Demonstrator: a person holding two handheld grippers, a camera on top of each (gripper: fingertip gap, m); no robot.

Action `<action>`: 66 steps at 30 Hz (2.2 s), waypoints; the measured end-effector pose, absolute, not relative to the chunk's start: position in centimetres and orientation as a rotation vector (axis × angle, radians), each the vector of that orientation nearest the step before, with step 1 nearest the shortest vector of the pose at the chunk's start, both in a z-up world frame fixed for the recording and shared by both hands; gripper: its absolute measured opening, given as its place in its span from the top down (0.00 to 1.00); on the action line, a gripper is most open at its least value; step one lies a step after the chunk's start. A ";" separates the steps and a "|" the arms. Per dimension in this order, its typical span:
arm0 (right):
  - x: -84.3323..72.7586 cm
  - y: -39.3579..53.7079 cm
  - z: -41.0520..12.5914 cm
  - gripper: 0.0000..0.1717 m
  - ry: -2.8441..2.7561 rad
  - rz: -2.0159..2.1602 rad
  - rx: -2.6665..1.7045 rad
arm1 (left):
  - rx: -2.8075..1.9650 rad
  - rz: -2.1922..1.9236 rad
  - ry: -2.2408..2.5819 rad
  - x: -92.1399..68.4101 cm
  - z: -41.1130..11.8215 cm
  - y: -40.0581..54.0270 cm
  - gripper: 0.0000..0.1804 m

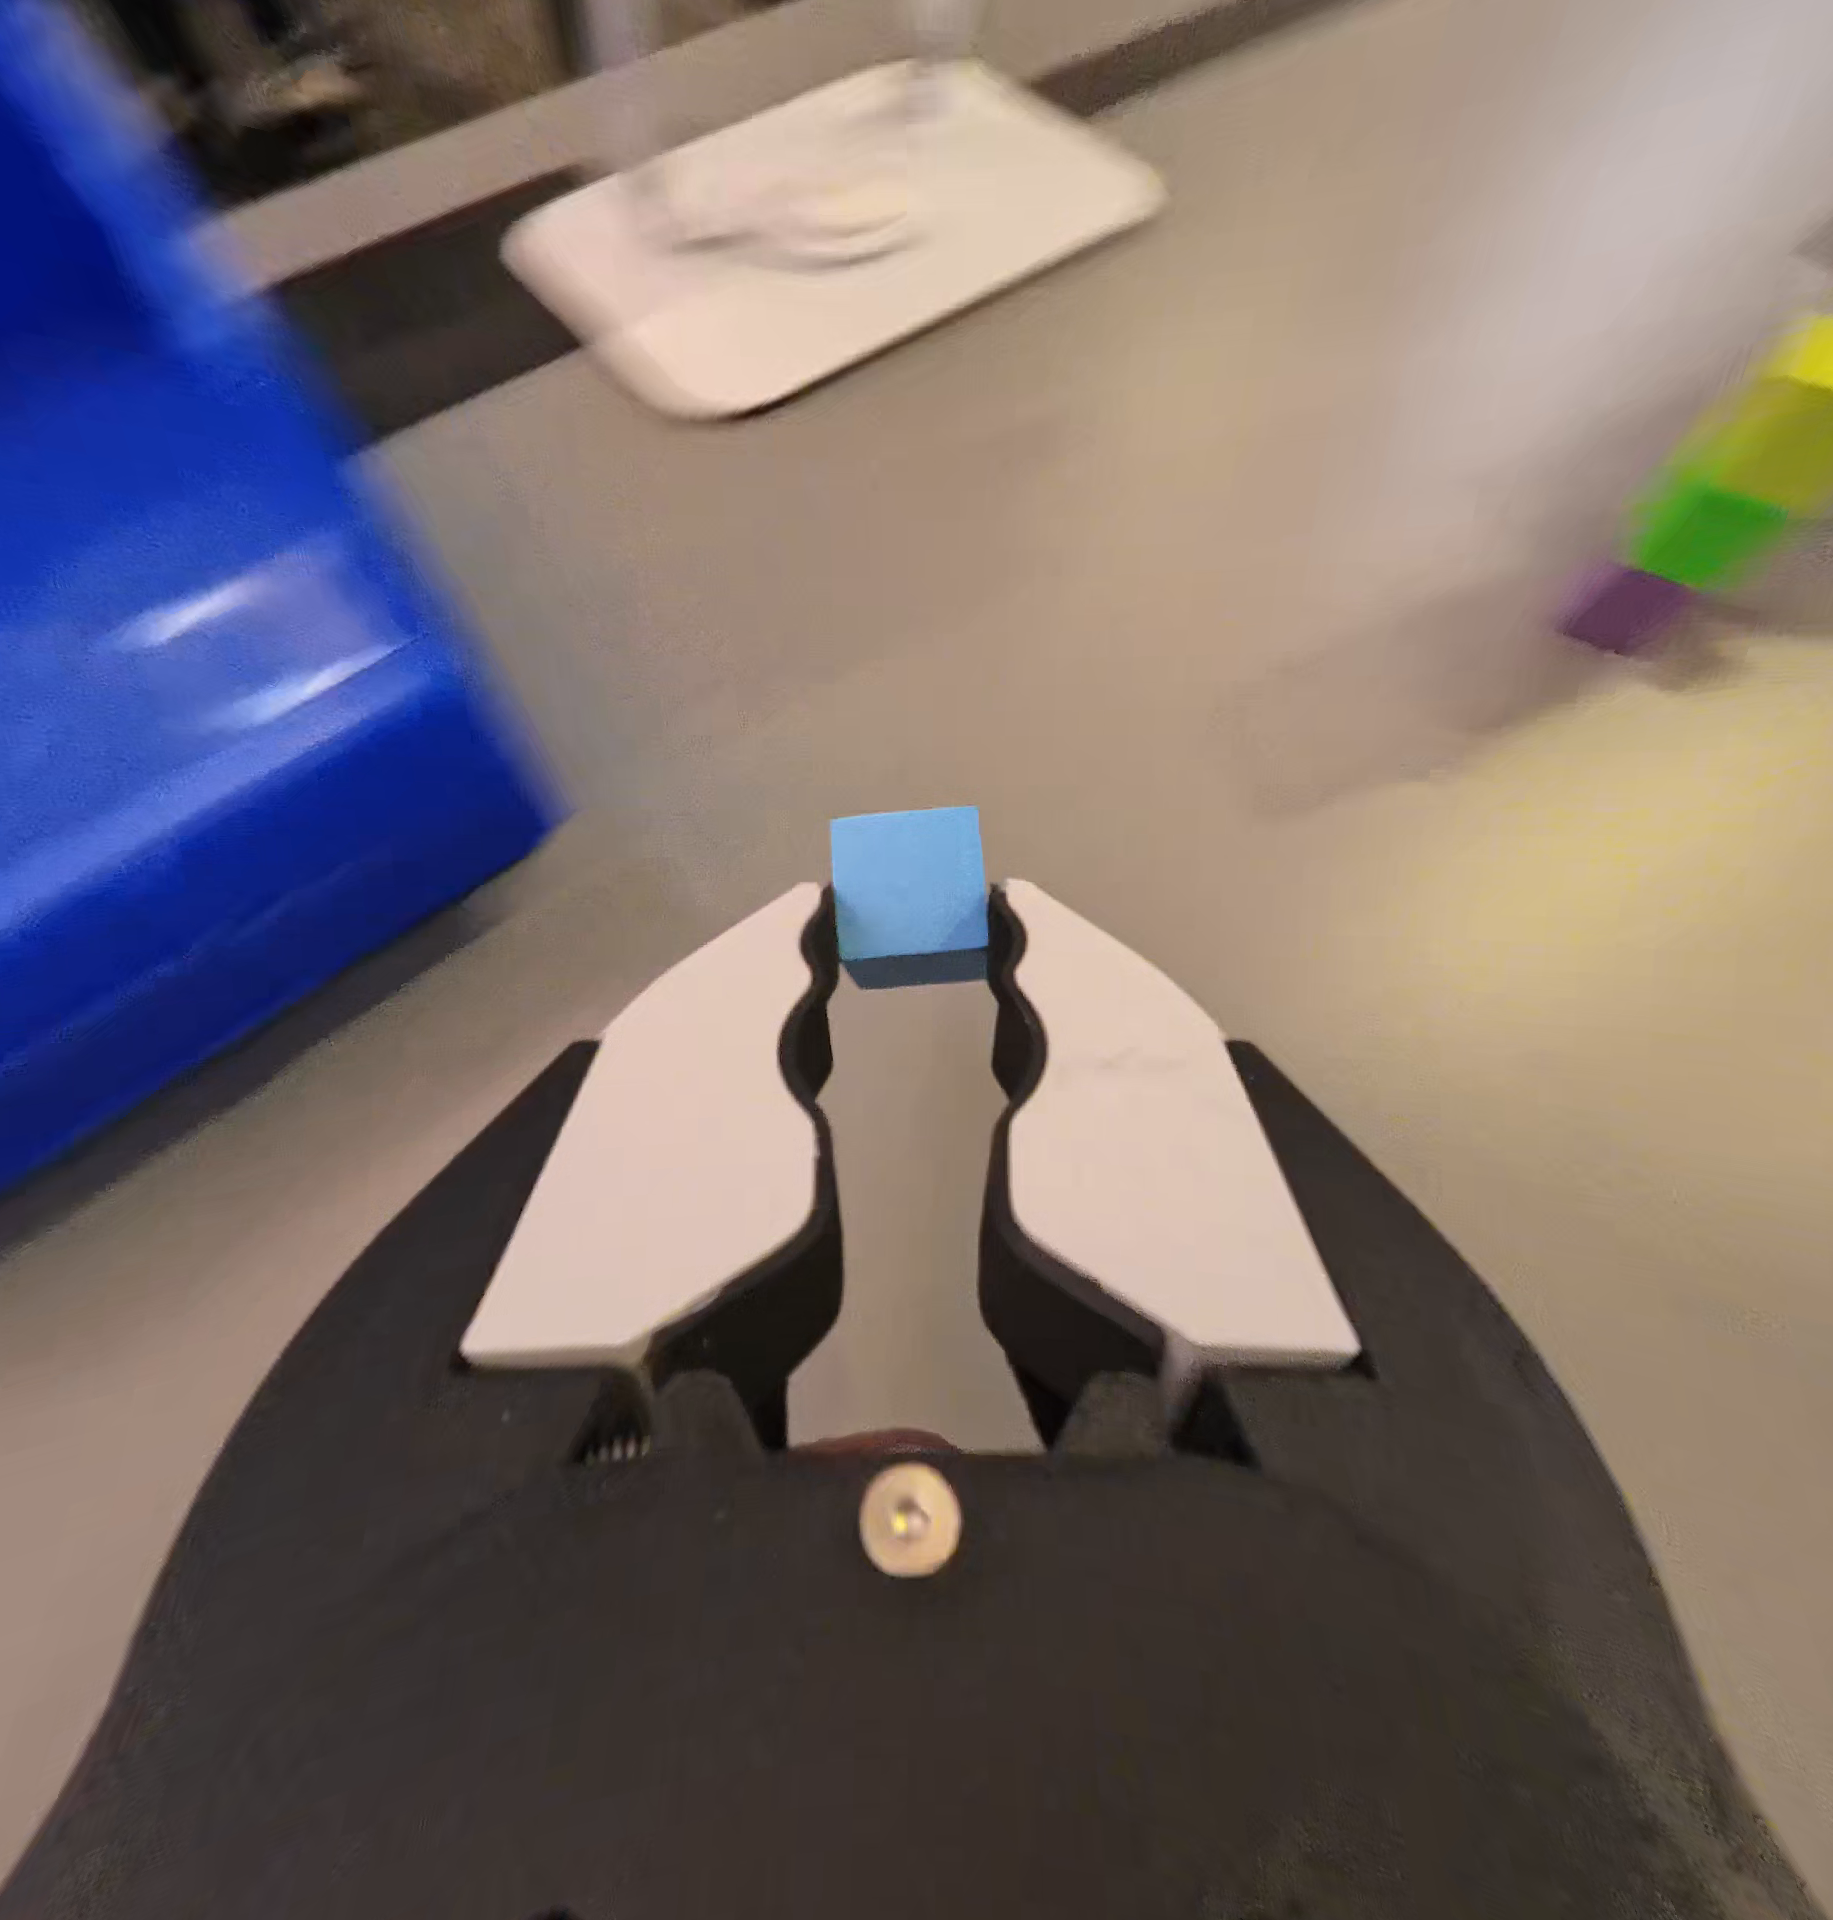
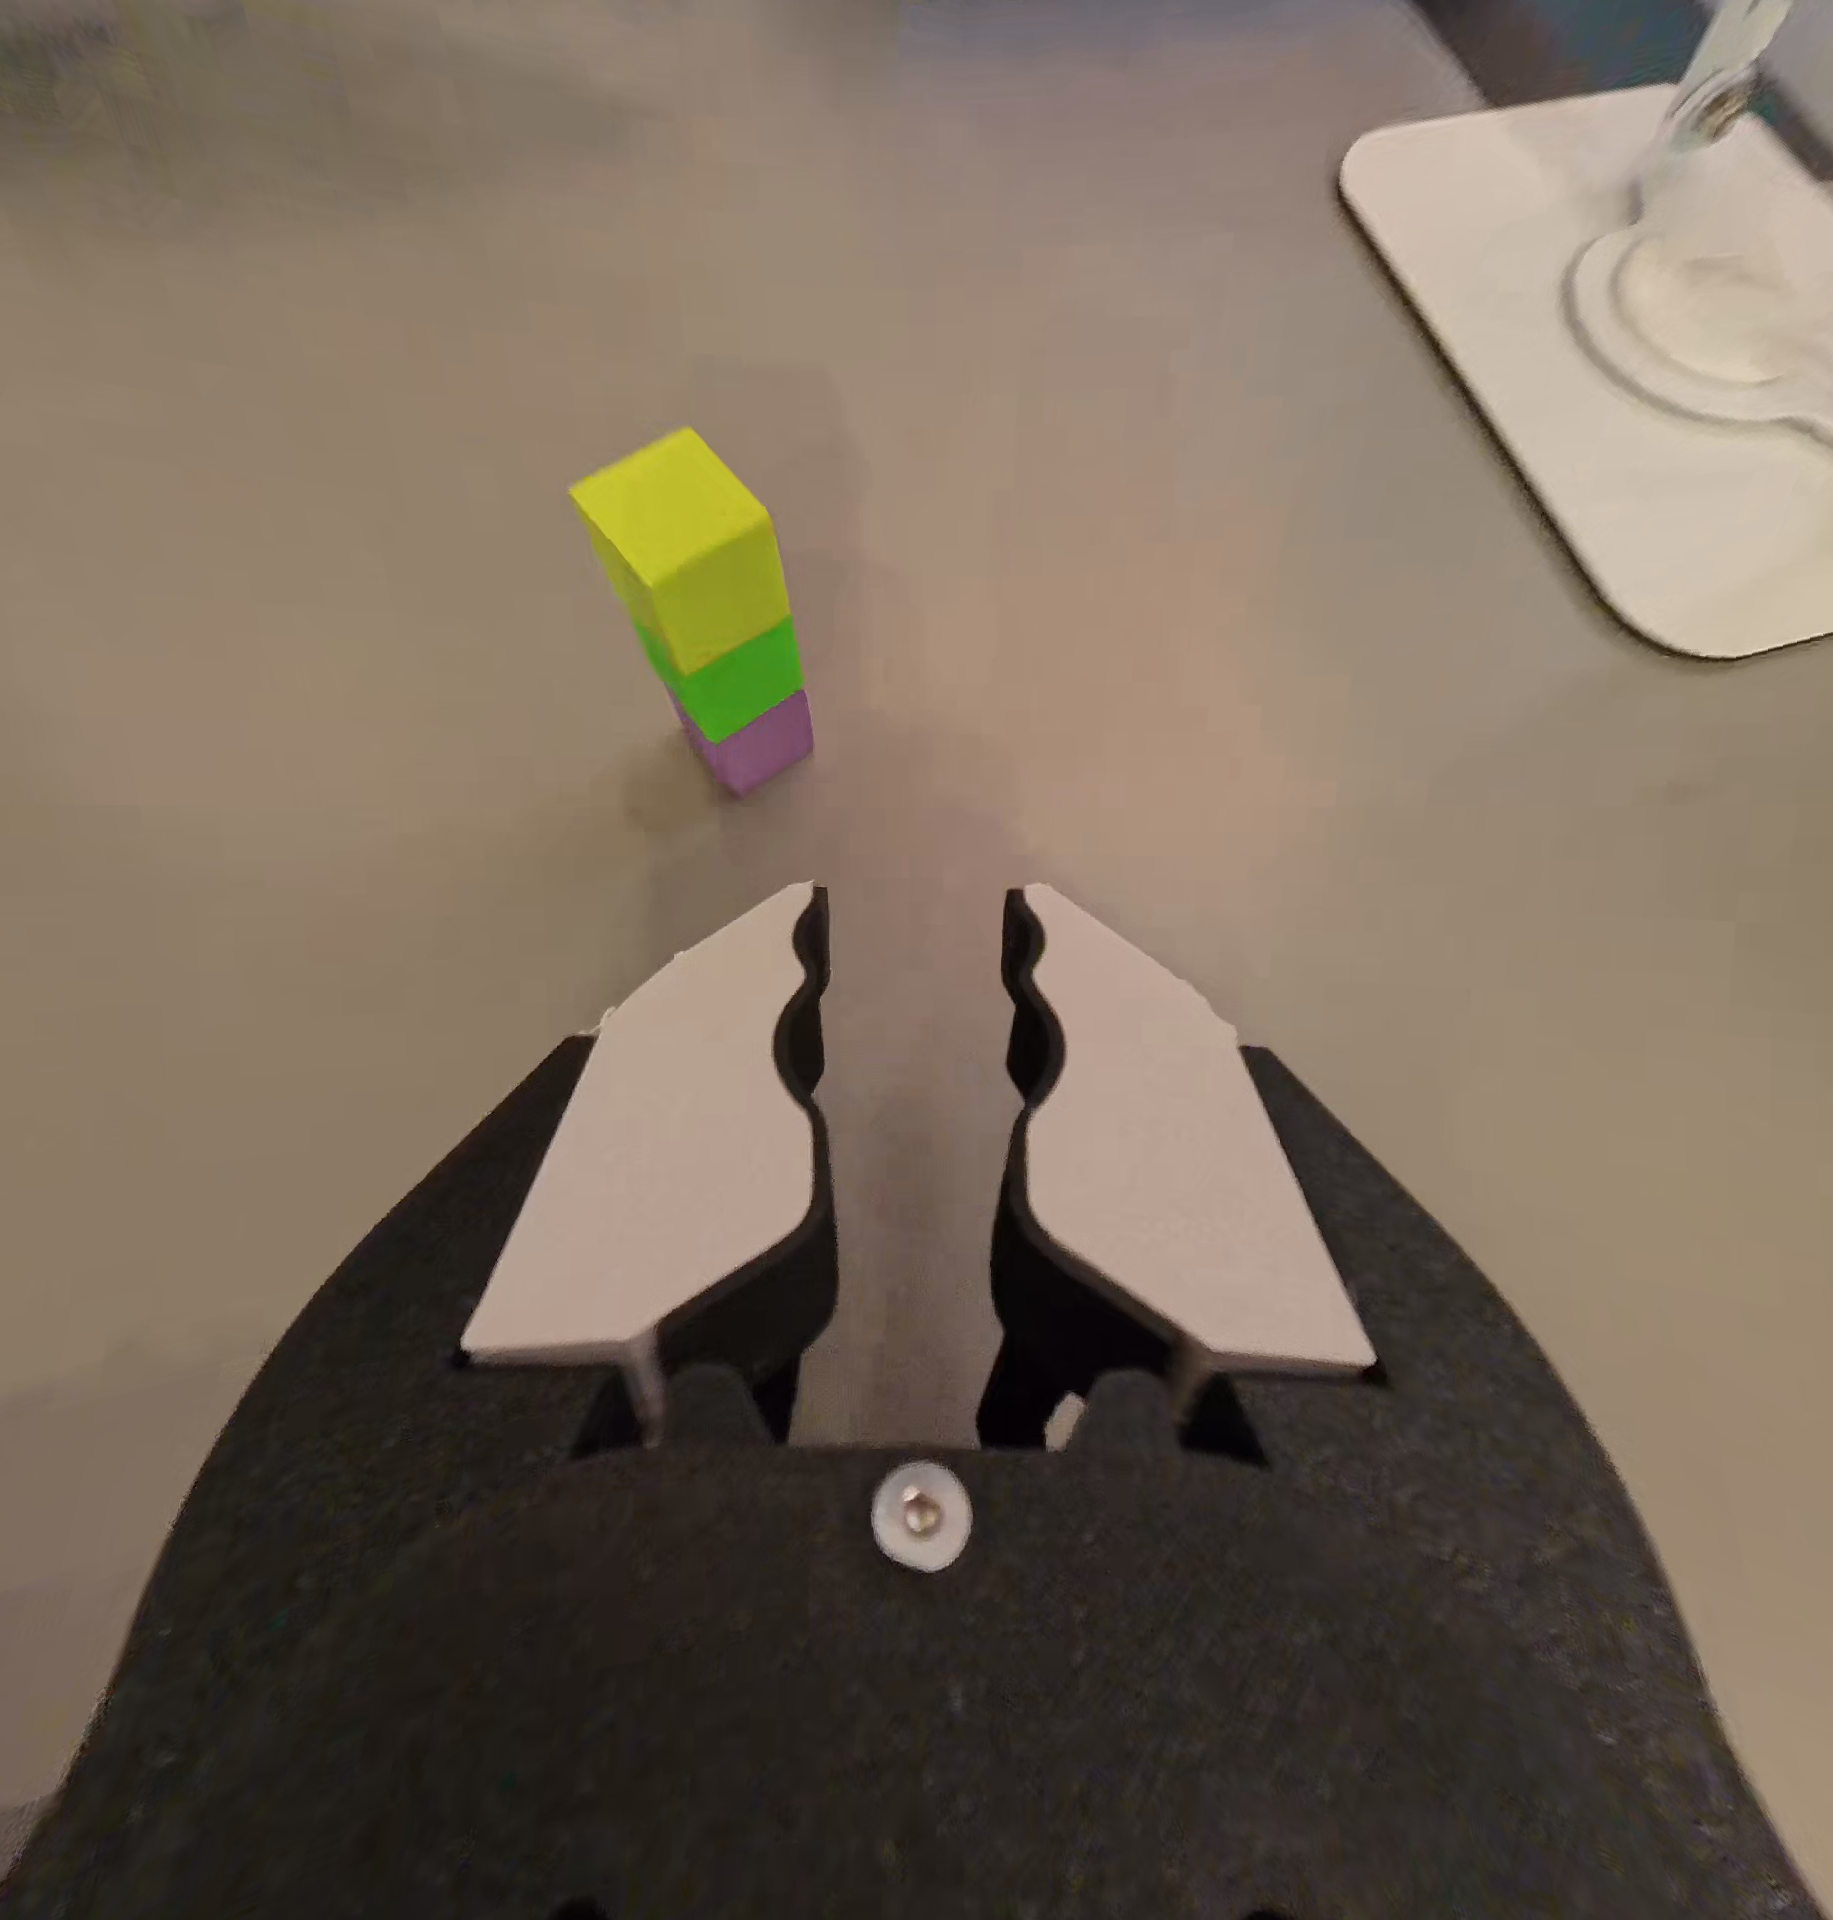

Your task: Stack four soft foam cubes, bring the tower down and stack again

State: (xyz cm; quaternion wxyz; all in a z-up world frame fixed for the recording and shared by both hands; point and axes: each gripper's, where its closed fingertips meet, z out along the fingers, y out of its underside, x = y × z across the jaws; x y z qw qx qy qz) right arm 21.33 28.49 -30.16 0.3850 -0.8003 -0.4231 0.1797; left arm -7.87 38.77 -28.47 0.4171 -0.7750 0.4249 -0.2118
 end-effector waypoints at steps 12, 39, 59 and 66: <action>17.2 19.1 -26.7 0.78 -1.312 0.425 -2.034 | -1.520 -0.857 1.870 11.3 -31.8 18.4 0.85; 12.0 18.7 -33.8 0.84 -1.501 0.344 -2.227 | -1.590 -0.795 1.680 6.6 -31.4 25.8 0.77; 14.2 27.6 -26.2 0.84 -1.750 0.400 -1.863 | -1.547 -0.852 1.437 6.1 -29.5 28.8 0.80; 14.3 28.0 -26.2 0.84 -1.811 0.418 -1.860 | -1.536 -0.829 1.477 6.2 -29.9 28.4 0.80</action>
